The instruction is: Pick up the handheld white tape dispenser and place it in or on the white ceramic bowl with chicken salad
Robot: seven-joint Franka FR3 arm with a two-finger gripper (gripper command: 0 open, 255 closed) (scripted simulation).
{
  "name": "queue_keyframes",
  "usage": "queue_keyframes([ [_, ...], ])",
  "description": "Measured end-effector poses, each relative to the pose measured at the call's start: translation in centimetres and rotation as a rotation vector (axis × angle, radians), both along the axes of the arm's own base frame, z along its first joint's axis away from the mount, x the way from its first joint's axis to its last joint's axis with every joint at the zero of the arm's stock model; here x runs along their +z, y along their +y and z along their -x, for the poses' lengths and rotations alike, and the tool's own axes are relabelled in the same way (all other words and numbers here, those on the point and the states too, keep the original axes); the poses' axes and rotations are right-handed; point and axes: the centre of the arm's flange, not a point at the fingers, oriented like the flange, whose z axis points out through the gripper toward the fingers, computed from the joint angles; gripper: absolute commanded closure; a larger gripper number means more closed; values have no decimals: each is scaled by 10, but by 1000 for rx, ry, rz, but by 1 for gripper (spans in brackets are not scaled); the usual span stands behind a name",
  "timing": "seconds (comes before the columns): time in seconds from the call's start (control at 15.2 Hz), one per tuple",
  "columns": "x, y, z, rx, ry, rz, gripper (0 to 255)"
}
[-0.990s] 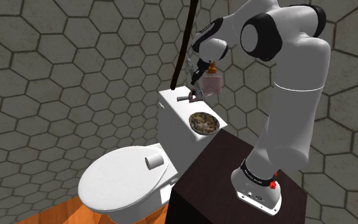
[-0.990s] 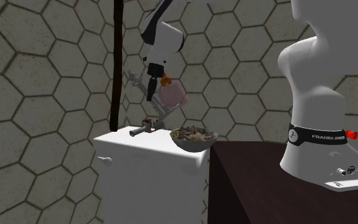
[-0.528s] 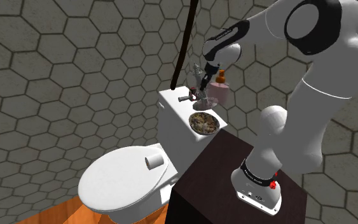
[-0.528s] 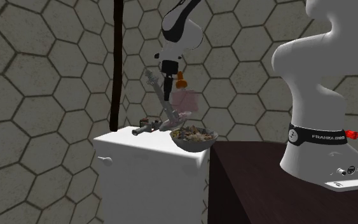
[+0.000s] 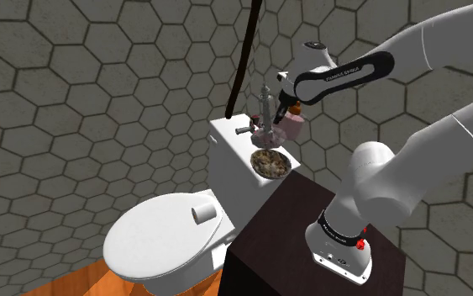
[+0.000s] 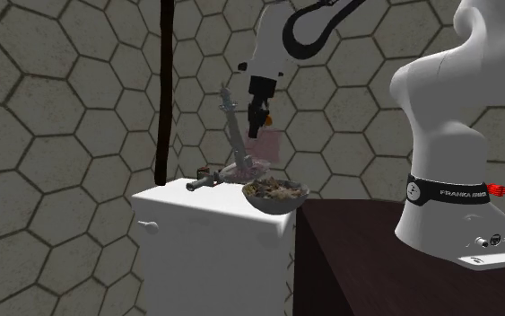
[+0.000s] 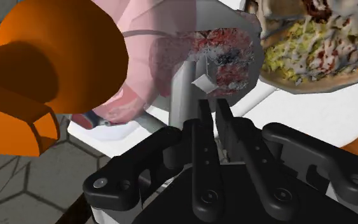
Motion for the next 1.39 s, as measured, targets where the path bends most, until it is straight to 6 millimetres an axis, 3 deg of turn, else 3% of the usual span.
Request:
queue_keyframes([
  [0.13, -13, 19, 26, -7, 115, -16, 255],
  [0.2, -13, 19, 26, -7, 117, -17, 0],
  [0.46, -24, 0, 6, -2, 132, -26, 0],
  [1.39, -88, -123, -127, 38, 249, -116, 0],
])
